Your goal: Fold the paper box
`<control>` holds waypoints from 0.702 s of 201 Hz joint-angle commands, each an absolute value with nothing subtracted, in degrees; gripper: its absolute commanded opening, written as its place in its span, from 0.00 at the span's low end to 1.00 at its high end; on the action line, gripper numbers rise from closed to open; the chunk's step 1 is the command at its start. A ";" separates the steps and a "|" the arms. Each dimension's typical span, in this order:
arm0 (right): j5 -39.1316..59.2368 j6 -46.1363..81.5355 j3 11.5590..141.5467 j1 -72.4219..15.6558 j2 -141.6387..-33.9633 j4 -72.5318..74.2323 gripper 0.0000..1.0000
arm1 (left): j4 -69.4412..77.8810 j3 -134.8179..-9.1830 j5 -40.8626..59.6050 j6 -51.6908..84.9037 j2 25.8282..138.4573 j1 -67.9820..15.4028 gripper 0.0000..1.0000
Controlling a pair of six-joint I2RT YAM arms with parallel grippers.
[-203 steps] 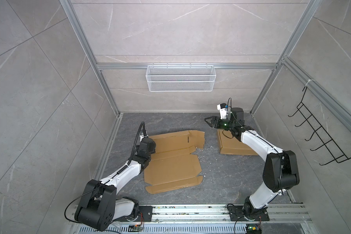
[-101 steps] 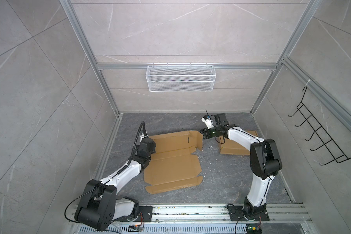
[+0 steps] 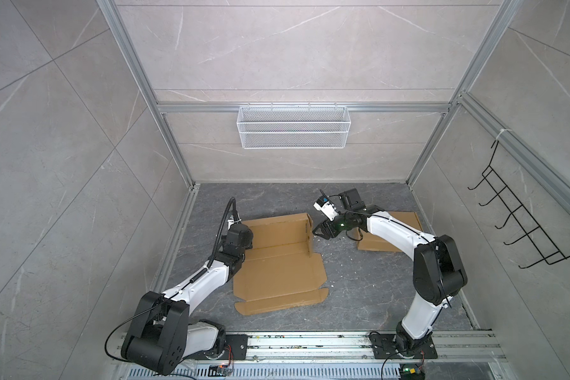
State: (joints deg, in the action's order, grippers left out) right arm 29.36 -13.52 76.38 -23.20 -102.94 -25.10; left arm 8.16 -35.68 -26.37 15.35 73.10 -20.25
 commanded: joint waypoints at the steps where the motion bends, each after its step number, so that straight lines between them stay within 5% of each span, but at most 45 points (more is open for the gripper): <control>1: 29.20 -14.21 76.78 -23.70 -100.92 -26.21 0.66 | 8.34 -36.22 -25.58 14.82 72.27 -20.21 0.00; 81: 19.85 -4.95 66.86 -28.63 -101.40 3.74 0.69 | 7.85 -37.19 -24.52 14.91 72.69 -20.25 0.00; 141: 6.87 -3.01 65.97 -32.12 -104.85 11.59 0.62 | 7.48 -37.59 -23.94 15.40 72.69 -20.22 0.00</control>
State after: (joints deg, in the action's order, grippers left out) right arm 15.05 -4.86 66.43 -30.28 -102.67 5.61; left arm 8.05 -35.70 -26.15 15.40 73.10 -20.25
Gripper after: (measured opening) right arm 0.638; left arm 0.089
